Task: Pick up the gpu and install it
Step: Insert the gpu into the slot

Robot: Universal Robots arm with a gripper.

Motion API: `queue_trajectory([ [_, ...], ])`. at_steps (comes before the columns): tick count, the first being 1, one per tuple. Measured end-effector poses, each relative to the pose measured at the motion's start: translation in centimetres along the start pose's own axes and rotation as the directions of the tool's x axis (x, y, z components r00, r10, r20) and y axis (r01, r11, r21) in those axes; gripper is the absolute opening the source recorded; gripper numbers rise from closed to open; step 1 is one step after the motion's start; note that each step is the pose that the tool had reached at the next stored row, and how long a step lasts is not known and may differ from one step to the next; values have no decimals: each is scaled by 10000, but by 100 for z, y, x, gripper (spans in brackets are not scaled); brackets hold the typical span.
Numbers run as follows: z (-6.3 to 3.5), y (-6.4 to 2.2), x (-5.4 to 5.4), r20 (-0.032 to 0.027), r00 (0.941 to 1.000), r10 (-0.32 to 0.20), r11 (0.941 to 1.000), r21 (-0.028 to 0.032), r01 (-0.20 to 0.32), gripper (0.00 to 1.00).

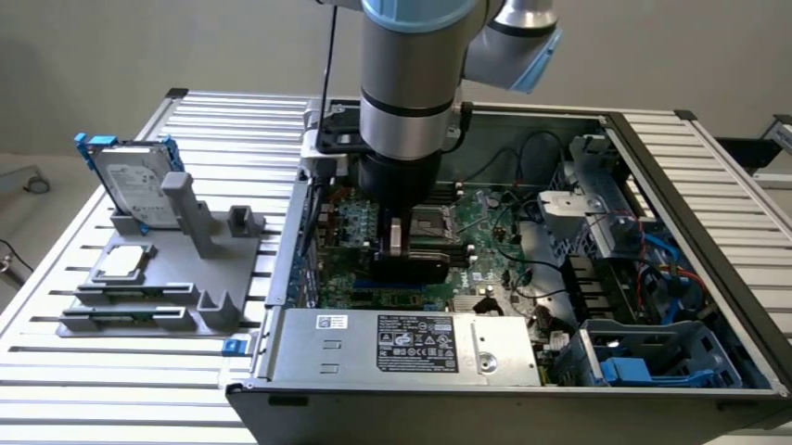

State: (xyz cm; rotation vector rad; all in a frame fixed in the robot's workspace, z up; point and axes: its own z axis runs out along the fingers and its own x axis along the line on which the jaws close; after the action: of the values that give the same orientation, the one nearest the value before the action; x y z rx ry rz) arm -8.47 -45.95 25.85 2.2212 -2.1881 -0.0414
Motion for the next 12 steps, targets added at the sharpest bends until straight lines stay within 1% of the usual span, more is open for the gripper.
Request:
queue_trajectory([
  [7, 16, -1, 0, 17, 10000, 0, 10000, -90, 0, 27],
  [10, 18, -3, 0, 28, 10000, -2, 9999, -148, 2, 27],
  [12, 19, -5, 0, 42, 10000, -2, 9998, -202, 3, 27],
])
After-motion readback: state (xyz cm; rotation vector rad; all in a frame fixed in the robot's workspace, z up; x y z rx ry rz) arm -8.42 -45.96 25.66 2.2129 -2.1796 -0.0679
